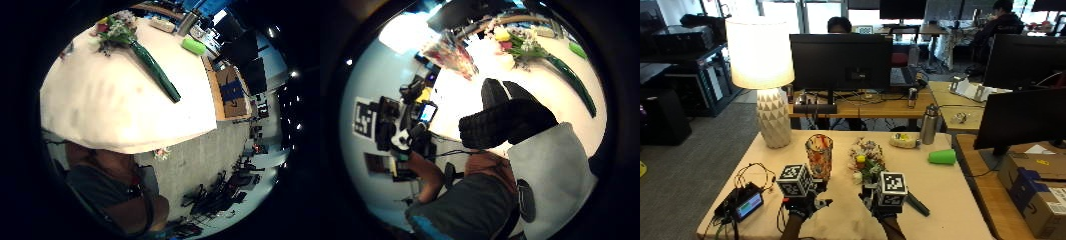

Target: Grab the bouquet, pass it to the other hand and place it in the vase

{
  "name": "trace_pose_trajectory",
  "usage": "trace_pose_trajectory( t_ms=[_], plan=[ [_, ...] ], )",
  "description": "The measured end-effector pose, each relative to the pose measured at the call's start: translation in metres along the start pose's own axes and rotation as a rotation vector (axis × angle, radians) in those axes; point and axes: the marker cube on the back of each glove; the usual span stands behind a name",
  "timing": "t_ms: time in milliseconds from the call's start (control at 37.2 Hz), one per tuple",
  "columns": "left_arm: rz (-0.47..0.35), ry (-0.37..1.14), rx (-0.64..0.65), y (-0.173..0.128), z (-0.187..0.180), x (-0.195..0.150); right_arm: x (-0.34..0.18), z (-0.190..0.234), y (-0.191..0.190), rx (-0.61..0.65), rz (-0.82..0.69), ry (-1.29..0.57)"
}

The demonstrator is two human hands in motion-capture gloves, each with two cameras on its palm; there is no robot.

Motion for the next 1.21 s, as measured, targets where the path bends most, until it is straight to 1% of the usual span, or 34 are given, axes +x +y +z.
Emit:
trace_pose_trajectory(
  t_ms=[242,700,861,1049,1211],
  plan=[
    [0.001,-0.01,0.004,-0.01,0.006,-0.007,-0.004,-0.003,0.004,0.006,-0.006,0.0],
    [0.005,-0.014,-0.005,-0.001,-0.002,0.0,-0.005,-0.002,0.006,-0.005,-0.018,-0.003],
    [0.011,-0.011,0.012,-0.007,0.002,-0.002,-0.004,-0.003,0.005,0.005,-0.023,-0.01],
    [0.016,-0.007,0.007,0.0,0.0,0.001,0.013,-0.004,0.01,0.002,-0.013,0.026],
    [0.034,0.032,0.034,0.003,0.001,0.003,0.05,0.004,0.004,0.042,0.02,0.033]
  ],
)
